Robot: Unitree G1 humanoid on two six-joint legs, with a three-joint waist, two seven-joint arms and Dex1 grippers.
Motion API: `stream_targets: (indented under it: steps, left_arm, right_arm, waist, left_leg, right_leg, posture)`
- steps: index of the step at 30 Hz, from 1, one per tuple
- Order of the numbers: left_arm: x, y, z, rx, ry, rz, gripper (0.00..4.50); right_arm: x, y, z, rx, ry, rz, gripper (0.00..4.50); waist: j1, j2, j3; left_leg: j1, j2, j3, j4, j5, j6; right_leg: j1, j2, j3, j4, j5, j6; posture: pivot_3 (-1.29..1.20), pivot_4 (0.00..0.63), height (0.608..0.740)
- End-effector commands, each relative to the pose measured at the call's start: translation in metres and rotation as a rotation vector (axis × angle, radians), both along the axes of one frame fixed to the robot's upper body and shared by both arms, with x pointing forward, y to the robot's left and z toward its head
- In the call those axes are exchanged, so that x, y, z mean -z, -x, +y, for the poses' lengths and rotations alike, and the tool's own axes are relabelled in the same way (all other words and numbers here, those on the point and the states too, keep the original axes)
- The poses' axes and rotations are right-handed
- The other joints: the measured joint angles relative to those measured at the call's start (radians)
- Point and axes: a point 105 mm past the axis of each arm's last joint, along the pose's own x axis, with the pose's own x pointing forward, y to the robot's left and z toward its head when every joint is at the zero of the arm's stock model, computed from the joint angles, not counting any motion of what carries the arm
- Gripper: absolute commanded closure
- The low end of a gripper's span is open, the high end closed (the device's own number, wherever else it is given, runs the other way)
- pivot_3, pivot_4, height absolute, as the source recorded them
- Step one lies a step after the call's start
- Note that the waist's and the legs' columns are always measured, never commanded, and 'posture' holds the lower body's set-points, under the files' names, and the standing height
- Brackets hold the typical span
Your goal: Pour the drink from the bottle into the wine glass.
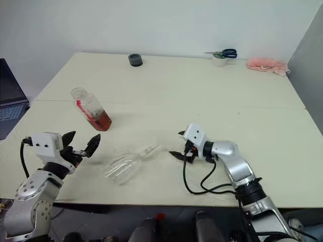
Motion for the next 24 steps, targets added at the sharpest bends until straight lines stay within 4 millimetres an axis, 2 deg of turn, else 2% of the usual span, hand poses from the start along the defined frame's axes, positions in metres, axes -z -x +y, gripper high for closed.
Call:
stream_targets:
  steps: [1, 7, 10, 15, 19, 21, 24]
  left_arm:
    - [-0.010, 0.003, -0.004, 0.008, -0.024, -0.036, 0.00]
    - [-0.014, 0.006, 0.004, -0.012, -0.031, -0.039, 0.00]
    - [-0.015, 0.012, 0.003, 0.034, -0.036, -0.019, 0.00]
    - [-0.015, 0.028, -0.010, 0.197, -0.026, 0.063, 0.00]
    - [-0.006, 0.048, -0.020, 0.347, -0.039, 0.209, 0.00]
    - [0.004, 0.057, -0.019, 0.387, -0.085, 0.288, 0.00]
    - [0.007, 0.061, -0.011, 0.391, -0.109, 0.327, 0.00]
  right_arm:
    - [-0.016, -0.001, 0.000, 0.021, 0.006, -0.074, 0.04]
    - [-0.038, -0.005, -0.021, 0.044, 0.068, -0.172, 0.04]
    - [-0.061, 0.002, -0.029, -0.014, 0.123, -0.228, 0.04]
    - [-0.081, 0.021, -0.036, -0.189, 0.269, -0.253, 0.04]
    - [-0.110, 0.045, -0.015, -0.368, 0.320, -0.287, 0.04]
    - [-0.109, 0.054, -0.001, -0.450, 0.375, -0.303, 0.04]
    - [-0.101, 0.057, 0.023, -0.528, 0.409, -0.304, 0.04]
  waist:
    - [0.000, 0.000, 0.000]
    - [0.001, 0.000, 0.000]
    - [0.001, 0.000, 0.000]
    - [0.000, 0.000, 0.000]
    - [-0.006, 0.000, 0.001]
    - [-0.006, 0.000, 0.000]
    - [-0.004, 0.000, 0.000]
  left_leg:
    - [0.000, 0.000, 0.000, 0.000, 0.000, 0.000]
    - [0.000, 0.000, 0.000, 0.000, 0.000, 0.000]
    - [0.000, 0.000, 0.000, 0.000, 0.000, 0.000]
    - [0.000, 0.000, 0.000, 0.000, 0.000, 0.000]
    - [0.001, 0.001, 0.001, 0.000, 0.000, 0.000]
    - [0.002, 0.002, 0.001, -0.001, 0.000, 0.000]
    - [0.005, 0.003, 0.001, -0.004, 0.000, 0.000]
  right_leg:
    - [0.000, 0.000, 0.000, 0.000, 0.000, 0.000]
    - [0.000, 0.000, 0.000, 0.000, 0.000, 0.000]
    - [0.000, 0.000, 0.000, -0.001, 0.000, 0.001]
    - [0.000, 0.000, 0.000, 0.000, -0.003, 0.003]
    - [0.000, 0.000, 0.000, 0.000, -0.003, 0.003]
    - [0.000, 0.000, 0.000, 0.000, -0.004, 0.001]
    - [0.001, 0.000, -0.001, 0.000, -0.005, -0.001]
  posture:
    - [0.00, 0.150, 0.740]
    - [0.00, 0.150, 0.740]
    - [0.00, 0.150, 0.740]
    - [0.00, 0.150, 0.740]
    - [0.00, 0.150, 0.740]
    - [0.00, 0.150, 0.740]
    - [0.00, 0.150, 0.740]
